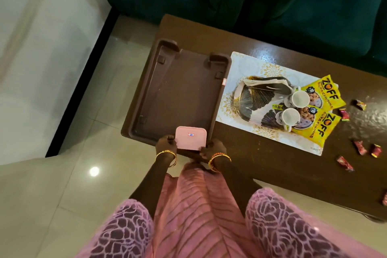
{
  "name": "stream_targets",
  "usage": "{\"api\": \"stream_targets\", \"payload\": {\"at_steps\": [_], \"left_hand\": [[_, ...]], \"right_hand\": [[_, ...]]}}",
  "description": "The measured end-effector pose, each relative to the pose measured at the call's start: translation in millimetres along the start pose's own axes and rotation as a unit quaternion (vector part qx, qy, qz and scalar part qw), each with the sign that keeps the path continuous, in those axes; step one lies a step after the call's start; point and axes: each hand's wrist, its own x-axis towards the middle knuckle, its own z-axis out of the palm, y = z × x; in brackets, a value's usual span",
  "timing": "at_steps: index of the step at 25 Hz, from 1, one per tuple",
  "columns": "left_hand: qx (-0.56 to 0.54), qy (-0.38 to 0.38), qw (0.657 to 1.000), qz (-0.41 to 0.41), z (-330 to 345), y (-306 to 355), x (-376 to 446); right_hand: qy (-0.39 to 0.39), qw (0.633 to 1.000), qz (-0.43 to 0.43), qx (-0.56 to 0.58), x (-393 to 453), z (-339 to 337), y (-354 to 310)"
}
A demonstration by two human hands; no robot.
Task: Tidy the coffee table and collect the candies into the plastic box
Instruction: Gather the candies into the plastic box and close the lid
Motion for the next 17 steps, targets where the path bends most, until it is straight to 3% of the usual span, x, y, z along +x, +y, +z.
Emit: {"api": "stream_targets", "payload": {"at_steps": [3, 5, 7, 12, 17], "left_hand": [[-0.096, -0.033, 0.995, -0.002, -5.4, 5.7, -11.3], [-0.168, -0.096, 0.981, -0.023, -4.8, 12.6, -25.9], [-0.174, -0.171, 0.969, -0.047, 2.6, 20.3, -42.7], [-0.172, -0.325, 0.923, -0.116, 43.2, 55.5, -69.0], [-0.176, -0.476, 0.852, -0.128, 118.3, 90.3, -105.7]], "right_hand": [[0.037, 0.992, 0.0, 0.124, -6.8, -14.8, -7.5], [0.063, 0.982, -0.013, 0.179, -13.5, -36.9, -12.1], [0.081, 0.975, -0.03, 0.203, -22.1, -65.3, -12.1], [0.126, 0.98, -0.123, 0.088, -41.7, -137.2, 12.5], [0.15, 0.974, -0.141, 0.097, -51.6, -193.1, 65.1]]}}
